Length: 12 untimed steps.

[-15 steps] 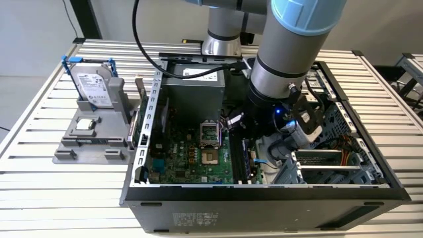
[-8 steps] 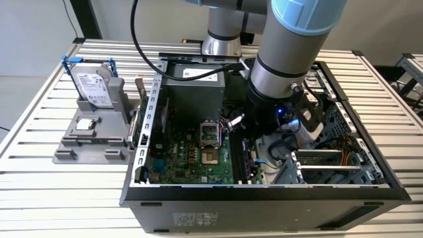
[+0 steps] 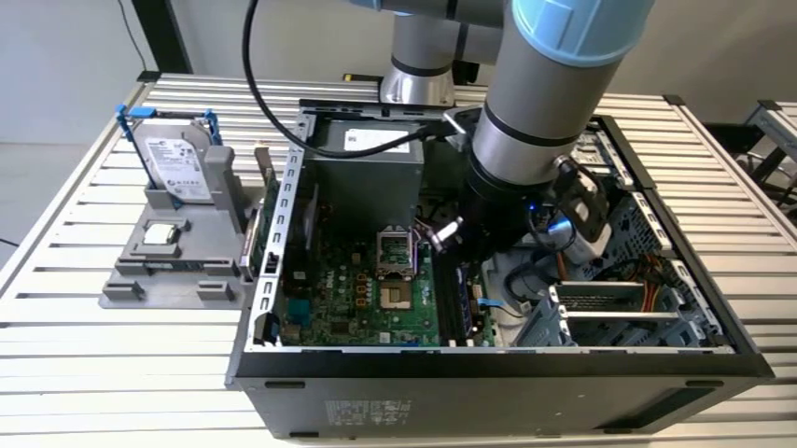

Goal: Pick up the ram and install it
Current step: 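Press down the ram until it locks into place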

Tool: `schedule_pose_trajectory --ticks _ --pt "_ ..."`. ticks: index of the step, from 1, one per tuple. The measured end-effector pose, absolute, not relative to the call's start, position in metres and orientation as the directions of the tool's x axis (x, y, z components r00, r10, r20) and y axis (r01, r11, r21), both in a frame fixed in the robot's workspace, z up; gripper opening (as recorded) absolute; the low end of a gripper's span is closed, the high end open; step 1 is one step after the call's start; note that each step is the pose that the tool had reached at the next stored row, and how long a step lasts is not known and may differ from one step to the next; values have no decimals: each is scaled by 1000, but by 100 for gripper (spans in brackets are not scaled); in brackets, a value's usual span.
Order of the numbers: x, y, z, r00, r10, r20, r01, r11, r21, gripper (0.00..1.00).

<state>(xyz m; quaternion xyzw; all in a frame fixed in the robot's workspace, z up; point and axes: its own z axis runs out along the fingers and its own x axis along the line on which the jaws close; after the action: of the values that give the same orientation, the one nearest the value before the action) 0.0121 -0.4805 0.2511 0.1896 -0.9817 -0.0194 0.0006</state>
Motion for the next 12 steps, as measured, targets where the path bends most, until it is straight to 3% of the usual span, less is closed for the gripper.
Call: schedule_pose_trajectory --ticks 12 --pt "15 -479 251 -892 -452 -6 -452 891 38 0"
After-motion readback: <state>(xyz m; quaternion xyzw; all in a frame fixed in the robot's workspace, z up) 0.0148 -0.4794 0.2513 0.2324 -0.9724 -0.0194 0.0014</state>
